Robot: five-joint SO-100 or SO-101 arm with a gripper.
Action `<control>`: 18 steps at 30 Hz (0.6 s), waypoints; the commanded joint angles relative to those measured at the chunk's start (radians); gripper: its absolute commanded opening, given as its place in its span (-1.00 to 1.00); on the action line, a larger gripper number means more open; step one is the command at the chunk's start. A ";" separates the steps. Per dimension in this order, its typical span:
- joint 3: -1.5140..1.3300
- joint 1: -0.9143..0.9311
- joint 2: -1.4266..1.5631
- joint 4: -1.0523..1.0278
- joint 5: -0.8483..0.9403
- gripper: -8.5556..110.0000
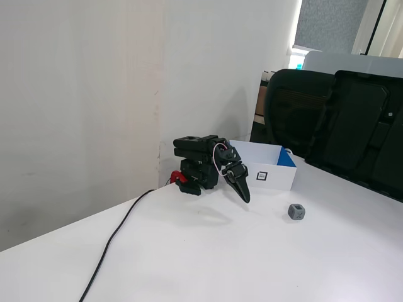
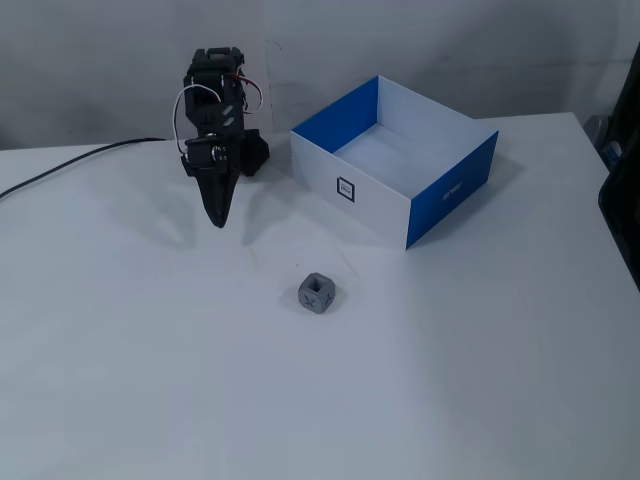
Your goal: Grasp the gray block and put it in the box.
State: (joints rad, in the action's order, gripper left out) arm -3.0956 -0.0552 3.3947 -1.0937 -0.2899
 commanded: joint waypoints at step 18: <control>-0.063 0.003 0.000 0.025 -0.006 -0.85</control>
State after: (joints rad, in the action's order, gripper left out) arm -3.0956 -0.0552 3.3947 -1.0937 -0.2899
